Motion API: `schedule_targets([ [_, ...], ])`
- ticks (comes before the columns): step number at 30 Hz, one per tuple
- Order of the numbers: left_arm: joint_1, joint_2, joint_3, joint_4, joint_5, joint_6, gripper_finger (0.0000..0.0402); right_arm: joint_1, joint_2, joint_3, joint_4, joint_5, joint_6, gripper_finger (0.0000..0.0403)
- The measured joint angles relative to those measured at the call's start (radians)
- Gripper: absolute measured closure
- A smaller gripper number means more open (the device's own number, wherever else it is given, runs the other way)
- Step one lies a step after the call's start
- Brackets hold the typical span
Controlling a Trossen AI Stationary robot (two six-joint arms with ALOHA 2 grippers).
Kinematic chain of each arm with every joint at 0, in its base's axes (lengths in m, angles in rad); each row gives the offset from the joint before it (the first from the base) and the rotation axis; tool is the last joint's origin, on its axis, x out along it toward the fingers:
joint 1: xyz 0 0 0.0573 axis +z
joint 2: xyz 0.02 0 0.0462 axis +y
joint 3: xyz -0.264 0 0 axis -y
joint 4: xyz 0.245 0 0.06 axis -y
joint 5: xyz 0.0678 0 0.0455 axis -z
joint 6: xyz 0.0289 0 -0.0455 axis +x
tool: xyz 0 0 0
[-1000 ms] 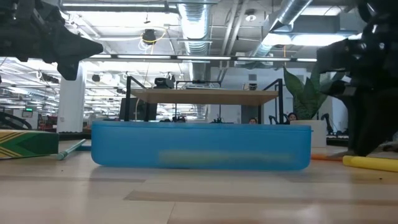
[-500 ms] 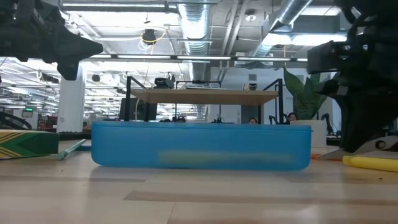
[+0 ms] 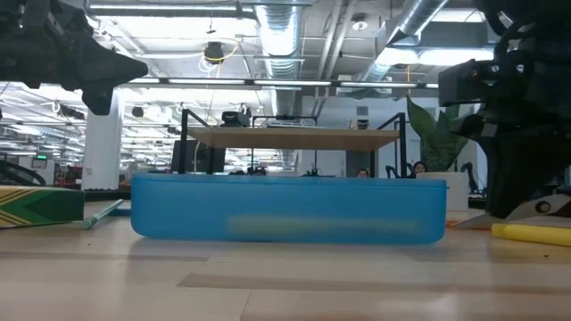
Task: Pack school essentials
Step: Put the black scissors into the blue supply box
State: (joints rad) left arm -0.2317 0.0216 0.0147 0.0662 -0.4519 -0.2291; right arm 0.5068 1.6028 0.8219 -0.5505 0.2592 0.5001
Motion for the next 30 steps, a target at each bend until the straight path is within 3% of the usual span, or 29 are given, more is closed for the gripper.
schedule_targets([
  [16,0.000,0.000,0.000,0.000,0.000,0.000,0.0397,-0.005,-0.001,0.006,-0.035,0.001,0.023,0.0402],
  [30,0.000,0.000,0.000,0.000,0.000,0.000,0.0397,-0.006,-0.003,0.182,-0.205,0.058,-0.026,0.0402],
])
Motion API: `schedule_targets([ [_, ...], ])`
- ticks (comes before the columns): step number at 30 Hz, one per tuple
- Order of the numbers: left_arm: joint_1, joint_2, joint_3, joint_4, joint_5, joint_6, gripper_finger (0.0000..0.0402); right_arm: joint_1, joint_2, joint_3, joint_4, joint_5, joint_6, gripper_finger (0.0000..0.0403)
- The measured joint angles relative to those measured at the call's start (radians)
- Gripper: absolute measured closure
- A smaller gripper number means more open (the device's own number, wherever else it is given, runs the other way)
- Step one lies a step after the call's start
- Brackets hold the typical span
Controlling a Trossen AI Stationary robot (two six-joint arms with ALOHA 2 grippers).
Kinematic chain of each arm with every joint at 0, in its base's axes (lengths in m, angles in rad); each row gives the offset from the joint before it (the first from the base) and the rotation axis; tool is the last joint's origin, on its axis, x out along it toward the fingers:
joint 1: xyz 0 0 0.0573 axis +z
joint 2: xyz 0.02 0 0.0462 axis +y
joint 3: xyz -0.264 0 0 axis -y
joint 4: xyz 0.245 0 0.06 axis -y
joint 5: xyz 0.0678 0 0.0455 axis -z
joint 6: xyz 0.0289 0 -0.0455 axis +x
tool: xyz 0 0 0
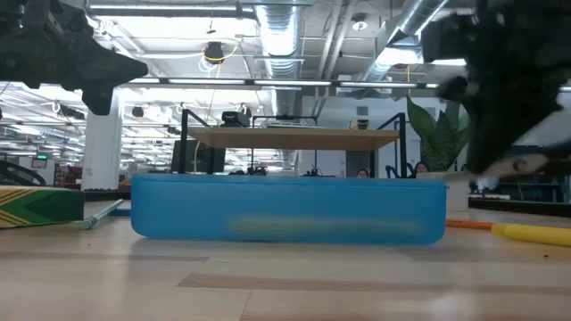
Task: Pack school essentials
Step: Put the black scissors into the blue supply box
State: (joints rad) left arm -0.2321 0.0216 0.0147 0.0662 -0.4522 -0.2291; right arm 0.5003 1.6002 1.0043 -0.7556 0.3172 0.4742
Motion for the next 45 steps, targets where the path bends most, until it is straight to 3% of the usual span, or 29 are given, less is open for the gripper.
schedule_targets([
  [6,0.000,0.000,0.000,0.000,0.000,0.000,0.0397,-0.017,-0.005,0.120,0.014,0.023,-0.092,0.0403],
  [10,0.000,0.000,0.000,0.000,0.000,0.000,0.0397,-0.043,-0.005,0.174,0.161,0.017,-0.205,0.0403],
  [20,0.000,0.000,0.000,0.000,0.000,0.000,0.0397,-0.195,0.048,0.180,0.619,-0.337,-0.349,0.0403],
  [30,0.000,0.000,0.000,0.000,0.000,0.000,0.0397,-0.306,0.225,0.180,0.797,-0.625,-0.303,0.0403],
  [37,0.000,0.000,0.000,0.000,0.000,0.000,0.0397,-0.333,0.291,0.181,0.837,-0.668,-0.286,0.0397],
  [45,0.000,0.000,0.000,0.000,0.000,0.000,0.0397,-0.353,0.307,0.180,0.850,-0.659,-0.264,0.0336],
])
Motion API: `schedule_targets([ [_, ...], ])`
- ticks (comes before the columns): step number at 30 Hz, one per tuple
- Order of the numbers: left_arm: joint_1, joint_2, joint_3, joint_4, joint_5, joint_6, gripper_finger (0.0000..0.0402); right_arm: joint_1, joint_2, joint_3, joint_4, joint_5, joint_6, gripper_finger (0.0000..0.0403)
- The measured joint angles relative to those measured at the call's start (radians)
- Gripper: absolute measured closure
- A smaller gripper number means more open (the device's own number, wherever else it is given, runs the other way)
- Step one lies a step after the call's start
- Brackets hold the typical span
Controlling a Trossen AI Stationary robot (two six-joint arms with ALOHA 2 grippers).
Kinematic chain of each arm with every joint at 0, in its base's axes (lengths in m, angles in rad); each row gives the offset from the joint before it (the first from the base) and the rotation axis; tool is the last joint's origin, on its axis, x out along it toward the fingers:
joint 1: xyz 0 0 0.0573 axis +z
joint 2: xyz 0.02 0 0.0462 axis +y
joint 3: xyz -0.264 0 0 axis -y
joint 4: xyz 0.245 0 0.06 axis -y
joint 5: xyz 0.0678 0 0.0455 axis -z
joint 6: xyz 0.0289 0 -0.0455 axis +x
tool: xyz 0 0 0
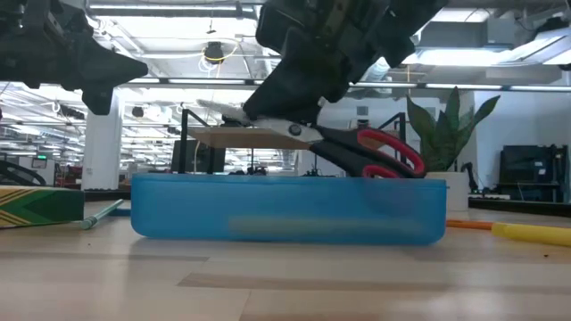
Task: Pack school essentials
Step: Put the black scissors into the blue supply box, then put the blue pencil into the blue supply box
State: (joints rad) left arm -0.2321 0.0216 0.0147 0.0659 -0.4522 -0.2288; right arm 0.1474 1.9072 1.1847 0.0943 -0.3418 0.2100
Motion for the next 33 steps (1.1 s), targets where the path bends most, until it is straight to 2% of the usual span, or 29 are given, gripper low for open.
schedule_targets([
  [11,0.000,0.000,0.000,0.000,0.000,0.000,0.0397,-0.024,-0.011,0.000,0.017,0.008,-0.029,0.0287],
  [19,0.000,0.000,0.000,0.000,0.000,0.000,0.0397,-0.009,-0.150,0.000,-0.077,0.020,-0.104,0.0293],
  [22,0.000,0.000,0.000,0.000,0.000,0.000,0.0397,0.027,-0.216,-0.011,-0.130,0.084,-0.141,0.0299],
  [28,0.000,0.000,0.000,0.000,0.000,0.000,0.0397,0.090,-0.366,-0.182,-0.099,0.230,-0.139,0.0308],
  [33,0.000,0.000,0.000,0.000,0.000,0.000,0.0397,0.103,-0.492,-0.396,0.115,0.289,-0.082,0.0310],
])
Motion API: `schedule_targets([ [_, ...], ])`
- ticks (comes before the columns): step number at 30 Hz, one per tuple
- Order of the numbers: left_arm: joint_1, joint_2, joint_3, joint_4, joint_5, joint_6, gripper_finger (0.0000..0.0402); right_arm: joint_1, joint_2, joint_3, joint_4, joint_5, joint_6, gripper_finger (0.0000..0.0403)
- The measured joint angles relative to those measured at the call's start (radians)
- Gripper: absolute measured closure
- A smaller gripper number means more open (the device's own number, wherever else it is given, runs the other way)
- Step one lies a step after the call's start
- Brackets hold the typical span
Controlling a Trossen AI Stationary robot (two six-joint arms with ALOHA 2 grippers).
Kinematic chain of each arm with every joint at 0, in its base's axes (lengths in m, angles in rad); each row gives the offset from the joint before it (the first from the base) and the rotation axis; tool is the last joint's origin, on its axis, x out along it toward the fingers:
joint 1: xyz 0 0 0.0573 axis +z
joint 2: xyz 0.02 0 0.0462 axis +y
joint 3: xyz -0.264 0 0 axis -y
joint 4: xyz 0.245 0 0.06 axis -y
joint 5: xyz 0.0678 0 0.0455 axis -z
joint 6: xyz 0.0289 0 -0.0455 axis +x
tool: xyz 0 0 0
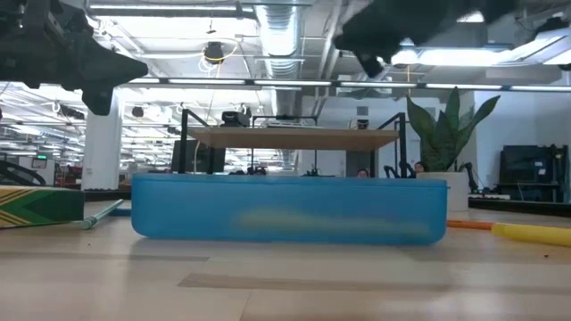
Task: Pack school essentials
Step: Put the blue pencil into the blue supply box
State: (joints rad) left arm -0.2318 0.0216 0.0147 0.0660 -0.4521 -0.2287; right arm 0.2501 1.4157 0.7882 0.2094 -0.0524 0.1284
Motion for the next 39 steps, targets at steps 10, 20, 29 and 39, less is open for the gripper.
schedule_targets([
  [10,0.000,0.000,0.000,0.000,0.000,0.000,0.0397,0.001,-0.080,-0.278,0.327,0.042,0.048,0.0310],
  [20,0.000,0.000,0.000,0.000,0.000,0.000,0.0397,0.001,-0.080,-0.289,0.347,0.058,0.048,0.0310],
  [29,0.000,0.000,0.000,0.000,0.000,0.000,0.0397,-0.004,-0.080,-0.289,0.352,0.058,0.048,0.0310],
  [39,0.000,0.000,0.000,0.000,0.000,-0.009,0.0397,-0.003,-0.080,-0.289,0.345,0.056,0.048,0.0310],
])
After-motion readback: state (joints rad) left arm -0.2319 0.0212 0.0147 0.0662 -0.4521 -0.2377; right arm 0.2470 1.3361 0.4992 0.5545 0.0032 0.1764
